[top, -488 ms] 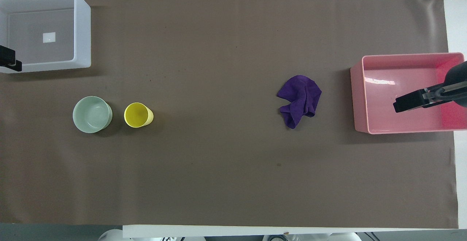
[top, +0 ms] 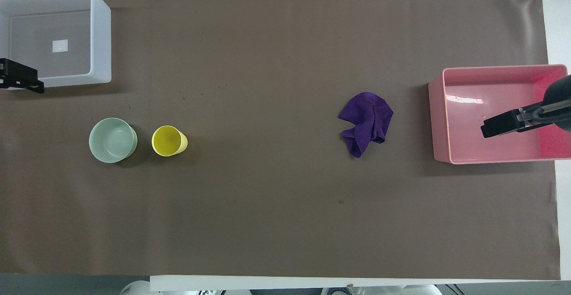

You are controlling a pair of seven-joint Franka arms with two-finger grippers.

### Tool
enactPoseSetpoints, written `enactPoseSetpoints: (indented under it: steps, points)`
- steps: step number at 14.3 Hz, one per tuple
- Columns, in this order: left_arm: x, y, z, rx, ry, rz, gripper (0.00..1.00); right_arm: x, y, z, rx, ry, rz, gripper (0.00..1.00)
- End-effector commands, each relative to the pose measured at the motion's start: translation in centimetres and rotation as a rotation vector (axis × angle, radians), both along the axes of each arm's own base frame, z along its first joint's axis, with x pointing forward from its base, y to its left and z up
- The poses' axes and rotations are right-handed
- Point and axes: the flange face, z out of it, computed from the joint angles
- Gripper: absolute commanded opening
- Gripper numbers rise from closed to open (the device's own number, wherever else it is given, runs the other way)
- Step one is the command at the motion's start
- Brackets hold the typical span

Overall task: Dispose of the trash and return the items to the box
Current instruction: 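Reach the left gripper toward the pale green bowl, then grasp the green bowl rim with the left gripper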

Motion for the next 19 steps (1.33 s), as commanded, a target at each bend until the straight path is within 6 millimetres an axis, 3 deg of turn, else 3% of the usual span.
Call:
enactPoseSetpoints:
  steps: [1, 5, 7, 9, 10, 11, 12, 14, 15, 17, 19]
  points:
    - [-7.7, -0.5, -9.2, -0.016, -0.063, 0.049, 1.00, -0.3, -0.1, -0.1, 0.013, -0.004, -0.012, 0.99]
    - [-10.1, -0.1, -18.9, -0.011, -0.013, 0.069, 1.00, -0.5, -0.1, -0.2, 0.013, 0.011, -0.012, 0.99]
    - [-10.9, 0.3, -22.6, -0.012, -0.038, 0.081, 1.00, -0.7, 0.1, -0.2, 0.013, 0.020, -0.006, 0.99]
    - [-10.5, 0.1, -24.7, -0.011, -0.060, 0.081, 0.98, -0.9, 0.2, -0.1, 0.013, 0.031, 0.002, 0.99]
    - [-10.2, 0.0, -25.2, -0.012, -0.072, 0.103, 0.61, -0.8, 0.3, -0.3, 0.020, 0.028, 0.008, 0.99]
    - [-10.1, -0.3, -25.3, -0.013, -0.080, 0.118, 0.10, -0.3, 0.7, -0.1, 0.018, -0.010, 0.009, 0.99]
    - [-10.0, -0.3, -25.4, -0.012, -0.081, 0.117, 0.01, -0.1, 0.7, -0.3, 0.020, -0.027, 0.009, 0.99]
    - [-9.9, -0.4, -25.4, -0.013, -0.081, 0.116, 0.00, 1.1, 1.5, -2.0, 0.023, -0.016, 0.020, 0.99]
    - [-9.9, -0.4, -25.5, -0.013, -0.080, 0.116, 0.00, 1.9, 3.8, -3.1, 0.031, -0.023, 0.056, 0.99]
    - [-10.0, -0.5, -25.4, -0.011, -0.068, 0.115, 0.00, 3.7, 5.6, -5.7, 0.031, -0.035, 0.044, 0.99]
    - [-10.0, -0.7, -23.7, -0.010, -0.046, 0.107, 0.00, 4.9, 8.0, -9.2, 0.036, -0.056, 0.059, 0.99]
